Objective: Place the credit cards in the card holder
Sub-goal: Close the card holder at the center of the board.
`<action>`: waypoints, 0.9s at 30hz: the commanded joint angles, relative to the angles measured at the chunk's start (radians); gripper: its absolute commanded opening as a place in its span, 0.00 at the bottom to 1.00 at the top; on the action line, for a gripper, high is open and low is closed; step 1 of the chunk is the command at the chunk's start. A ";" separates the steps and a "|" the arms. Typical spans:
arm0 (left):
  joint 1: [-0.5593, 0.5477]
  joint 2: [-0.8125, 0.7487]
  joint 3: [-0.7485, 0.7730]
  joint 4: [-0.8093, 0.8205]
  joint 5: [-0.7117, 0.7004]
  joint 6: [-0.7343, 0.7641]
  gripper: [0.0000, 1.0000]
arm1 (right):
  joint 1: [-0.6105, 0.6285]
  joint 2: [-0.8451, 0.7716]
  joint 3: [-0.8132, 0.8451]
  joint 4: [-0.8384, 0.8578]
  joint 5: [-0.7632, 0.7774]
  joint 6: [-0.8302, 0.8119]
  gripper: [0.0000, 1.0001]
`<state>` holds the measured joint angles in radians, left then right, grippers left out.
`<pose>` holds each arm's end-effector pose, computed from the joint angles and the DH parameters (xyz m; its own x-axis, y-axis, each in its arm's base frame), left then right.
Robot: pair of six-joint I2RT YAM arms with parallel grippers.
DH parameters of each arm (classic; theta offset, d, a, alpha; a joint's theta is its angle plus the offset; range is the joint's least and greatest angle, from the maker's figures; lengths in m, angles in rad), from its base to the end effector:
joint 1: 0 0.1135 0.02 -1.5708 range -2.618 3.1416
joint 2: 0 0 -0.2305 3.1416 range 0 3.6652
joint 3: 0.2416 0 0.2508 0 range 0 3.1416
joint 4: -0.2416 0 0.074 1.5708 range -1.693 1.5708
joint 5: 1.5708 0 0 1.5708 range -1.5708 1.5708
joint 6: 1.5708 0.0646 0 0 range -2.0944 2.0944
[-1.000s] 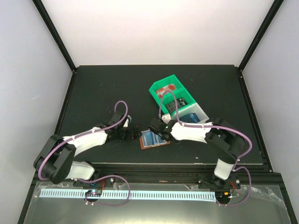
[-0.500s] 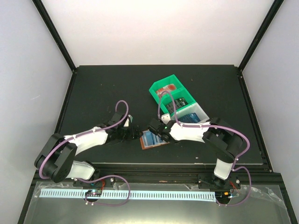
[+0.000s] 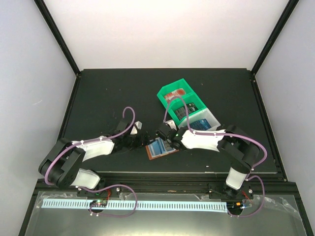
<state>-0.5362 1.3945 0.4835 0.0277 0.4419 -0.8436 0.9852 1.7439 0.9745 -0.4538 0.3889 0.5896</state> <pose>0.2096 -0.1567 0.0825 -0.9609 -0.2145 -0.1750 -0.0342 0.7194 -0.6938 0.1984 0.2548 0.0885 -0.8210 -0.3070 -0.4814 -0.2927 0.9502 -0.1069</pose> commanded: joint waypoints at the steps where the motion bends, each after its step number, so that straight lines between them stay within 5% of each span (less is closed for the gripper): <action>1: -0.017 0.023 -0.087 0.020 0.065 -0.113 0.85 | 0.002 0.000 -0.021 0.062 -0.104 0.030 0.01; 27: -0.015 -0.051 -0.177 0.555 0.304 -0.384 0.84 | -0.051 -0.047 -0.118 0.191 -0.298 0.091 0.01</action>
<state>-0.5453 1.3441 0.3031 0.4381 0.6979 -1.1900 0.9268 1.6939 0.8780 -0.2760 0.1612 0.6521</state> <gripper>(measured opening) 0.840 0.039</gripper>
